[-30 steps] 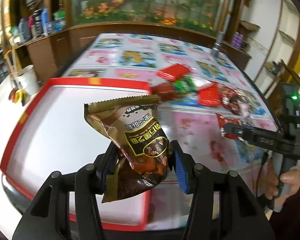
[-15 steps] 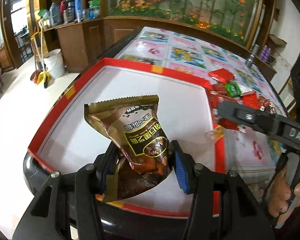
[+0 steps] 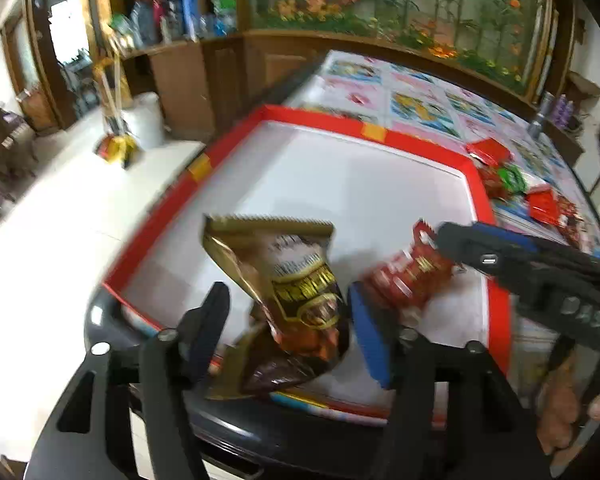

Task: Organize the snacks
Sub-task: 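Carry both snacks over the red-rimmed tray and open both grippers to drop them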

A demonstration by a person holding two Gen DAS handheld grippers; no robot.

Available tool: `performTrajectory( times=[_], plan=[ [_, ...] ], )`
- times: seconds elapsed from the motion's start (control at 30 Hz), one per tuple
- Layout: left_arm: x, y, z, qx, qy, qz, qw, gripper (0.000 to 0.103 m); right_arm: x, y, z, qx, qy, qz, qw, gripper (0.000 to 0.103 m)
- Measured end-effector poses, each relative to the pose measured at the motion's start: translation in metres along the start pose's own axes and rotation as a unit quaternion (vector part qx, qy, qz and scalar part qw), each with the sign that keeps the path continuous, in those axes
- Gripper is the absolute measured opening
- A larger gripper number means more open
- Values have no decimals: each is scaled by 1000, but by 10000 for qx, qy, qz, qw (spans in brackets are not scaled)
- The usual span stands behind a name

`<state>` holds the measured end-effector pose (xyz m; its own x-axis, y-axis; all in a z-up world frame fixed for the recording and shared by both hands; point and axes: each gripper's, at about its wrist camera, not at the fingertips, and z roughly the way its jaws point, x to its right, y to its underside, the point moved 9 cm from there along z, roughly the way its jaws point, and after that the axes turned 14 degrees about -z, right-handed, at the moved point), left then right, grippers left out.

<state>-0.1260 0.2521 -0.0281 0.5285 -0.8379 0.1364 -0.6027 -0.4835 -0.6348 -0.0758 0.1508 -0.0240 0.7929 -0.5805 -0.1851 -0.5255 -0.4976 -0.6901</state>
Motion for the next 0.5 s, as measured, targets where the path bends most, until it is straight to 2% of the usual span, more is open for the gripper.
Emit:
performTrajectory(
  times=[0.1,0.2,0.5],
  plan=[
    [-1,-10,-11,332,-209,90,9992,72,13,-2,-17,242,158,66,9996,58],
    [3,-17,-21,529,-242,152,9982,73,30,-2,-32,383,401,132,9984,62],
    [38,-25,-33,735,-276,507,9956,77,89,6,-76,706,800,607,9924,65]
  ],
)
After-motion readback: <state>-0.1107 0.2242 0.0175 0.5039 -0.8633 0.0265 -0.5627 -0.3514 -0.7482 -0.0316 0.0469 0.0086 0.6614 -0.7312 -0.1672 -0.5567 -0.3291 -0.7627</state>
